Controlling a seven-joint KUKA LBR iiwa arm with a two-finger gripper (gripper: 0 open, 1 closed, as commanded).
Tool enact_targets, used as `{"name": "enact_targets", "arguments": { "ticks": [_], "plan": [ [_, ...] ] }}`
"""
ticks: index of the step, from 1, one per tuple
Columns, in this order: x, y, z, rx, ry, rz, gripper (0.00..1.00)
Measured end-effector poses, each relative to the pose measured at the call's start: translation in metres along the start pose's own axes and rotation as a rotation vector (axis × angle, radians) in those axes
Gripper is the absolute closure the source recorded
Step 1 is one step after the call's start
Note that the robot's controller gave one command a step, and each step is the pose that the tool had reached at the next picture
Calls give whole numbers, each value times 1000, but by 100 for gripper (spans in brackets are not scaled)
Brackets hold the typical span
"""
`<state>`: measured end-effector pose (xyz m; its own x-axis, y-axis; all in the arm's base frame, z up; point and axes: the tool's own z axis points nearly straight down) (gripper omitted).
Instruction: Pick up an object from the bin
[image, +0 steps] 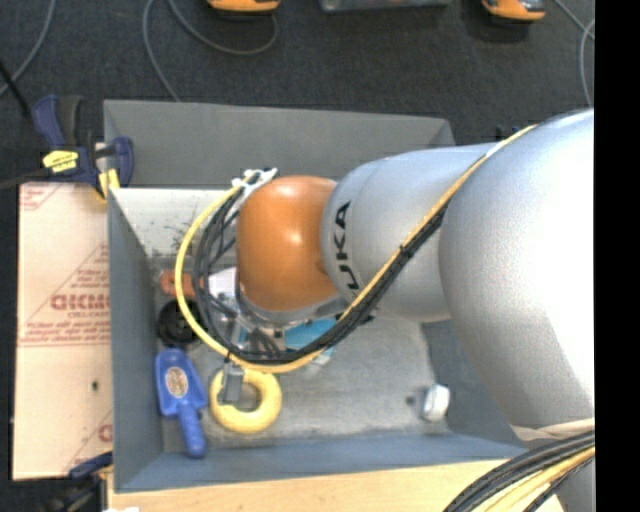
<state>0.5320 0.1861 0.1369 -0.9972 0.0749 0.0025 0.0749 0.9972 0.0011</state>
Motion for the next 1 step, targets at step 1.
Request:
{"name": "enact_targets", "arguments": {
  "ticks": [1],
  "plan": [
    [-11,-11,-5,-3,-6,166,0]
  ]
}}
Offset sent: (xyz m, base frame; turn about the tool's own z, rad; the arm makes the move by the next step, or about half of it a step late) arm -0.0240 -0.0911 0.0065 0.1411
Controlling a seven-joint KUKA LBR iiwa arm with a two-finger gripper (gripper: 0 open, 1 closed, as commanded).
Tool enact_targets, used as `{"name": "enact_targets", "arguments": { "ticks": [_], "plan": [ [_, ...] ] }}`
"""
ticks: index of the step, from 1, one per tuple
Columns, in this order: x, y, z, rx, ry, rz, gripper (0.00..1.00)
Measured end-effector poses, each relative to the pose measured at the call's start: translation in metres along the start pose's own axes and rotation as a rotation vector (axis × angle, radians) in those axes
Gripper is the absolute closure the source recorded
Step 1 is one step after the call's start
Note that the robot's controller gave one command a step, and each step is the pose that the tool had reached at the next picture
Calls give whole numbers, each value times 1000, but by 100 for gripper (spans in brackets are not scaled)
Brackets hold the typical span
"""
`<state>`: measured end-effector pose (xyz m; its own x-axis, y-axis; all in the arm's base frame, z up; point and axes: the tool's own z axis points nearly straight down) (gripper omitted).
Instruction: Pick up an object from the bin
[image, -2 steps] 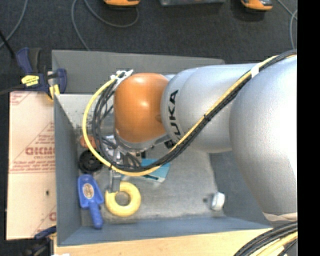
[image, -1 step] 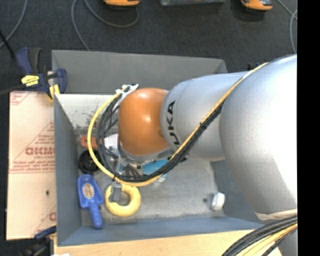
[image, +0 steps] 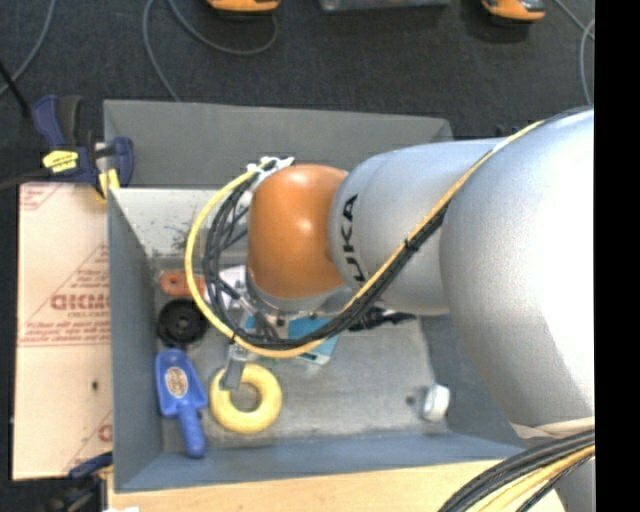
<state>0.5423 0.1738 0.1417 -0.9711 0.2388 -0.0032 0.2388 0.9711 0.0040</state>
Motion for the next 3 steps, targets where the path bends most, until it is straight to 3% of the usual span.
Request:
{"name": "enact_targets", "arguments": {
  "ticks": [1,2,3],
  "plan": [
    [2,-30,-2,1,0,-100,0],
    [8,-49,-3,2,1,-16,0],
    [17,-59,19,-1,-1,184,0]
  ]
}}
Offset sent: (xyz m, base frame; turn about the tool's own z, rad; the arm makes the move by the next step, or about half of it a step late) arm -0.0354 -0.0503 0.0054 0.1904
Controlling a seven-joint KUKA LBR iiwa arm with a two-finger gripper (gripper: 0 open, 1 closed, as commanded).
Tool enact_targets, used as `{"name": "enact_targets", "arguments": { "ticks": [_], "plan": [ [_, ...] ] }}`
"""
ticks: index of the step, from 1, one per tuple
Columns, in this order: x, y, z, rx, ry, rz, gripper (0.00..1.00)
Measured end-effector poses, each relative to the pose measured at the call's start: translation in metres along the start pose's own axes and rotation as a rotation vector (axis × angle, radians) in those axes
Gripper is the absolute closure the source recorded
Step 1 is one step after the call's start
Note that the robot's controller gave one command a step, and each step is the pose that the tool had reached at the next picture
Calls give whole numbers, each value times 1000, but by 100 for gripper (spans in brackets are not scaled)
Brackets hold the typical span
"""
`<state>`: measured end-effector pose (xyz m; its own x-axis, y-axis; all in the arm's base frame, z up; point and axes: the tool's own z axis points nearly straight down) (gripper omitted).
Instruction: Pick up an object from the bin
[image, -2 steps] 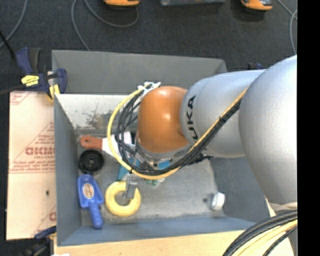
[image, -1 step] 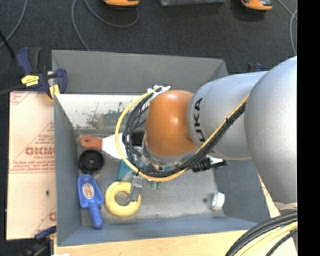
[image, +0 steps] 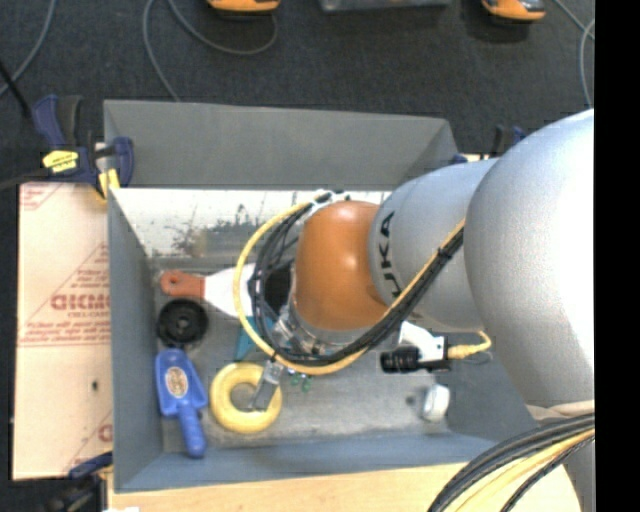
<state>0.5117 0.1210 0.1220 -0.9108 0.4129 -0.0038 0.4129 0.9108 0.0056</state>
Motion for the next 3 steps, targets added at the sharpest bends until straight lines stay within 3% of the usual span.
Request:
{"name": "enact_targets", "arguments": {
  "ticks": [1,2,3],
  "plan": [
    [2,16,39,0,-1,-432,100],
    [3,15,40,2,4,-430,0],
    [2,16,40,1,2,-429,100]
  ]
}}
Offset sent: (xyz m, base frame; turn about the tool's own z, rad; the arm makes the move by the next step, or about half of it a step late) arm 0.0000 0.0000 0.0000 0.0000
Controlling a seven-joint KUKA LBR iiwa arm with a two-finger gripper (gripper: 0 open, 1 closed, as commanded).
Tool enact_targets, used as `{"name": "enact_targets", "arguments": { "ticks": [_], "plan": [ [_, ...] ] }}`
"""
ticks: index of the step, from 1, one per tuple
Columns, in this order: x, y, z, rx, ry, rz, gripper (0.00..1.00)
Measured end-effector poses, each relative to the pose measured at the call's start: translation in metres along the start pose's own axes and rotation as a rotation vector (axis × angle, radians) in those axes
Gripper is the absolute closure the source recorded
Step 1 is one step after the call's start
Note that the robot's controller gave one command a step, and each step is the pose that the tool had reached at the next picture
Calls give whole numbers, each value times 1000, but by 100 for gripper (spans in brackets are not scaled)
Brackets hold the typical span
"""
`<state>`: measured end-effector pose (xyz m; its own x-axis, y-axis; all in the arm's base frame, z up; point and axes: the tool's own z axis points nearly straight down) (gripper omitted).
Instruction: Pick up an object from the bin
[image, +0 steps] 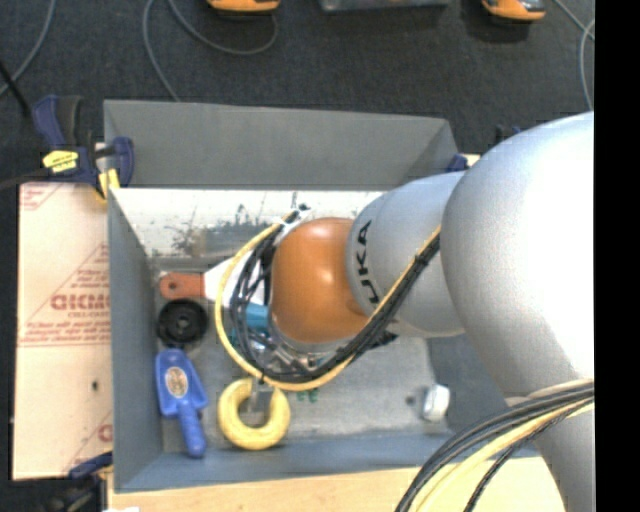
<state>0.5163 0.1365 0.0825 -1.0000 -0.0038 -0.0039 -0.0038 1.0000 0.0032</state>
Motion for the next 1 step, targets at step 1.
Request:
{"name": "enact_targets", "arguments": {
  "ticks": [1],
  "plan": [
    [0,0,0,0,0,0,100]
  ]
}}
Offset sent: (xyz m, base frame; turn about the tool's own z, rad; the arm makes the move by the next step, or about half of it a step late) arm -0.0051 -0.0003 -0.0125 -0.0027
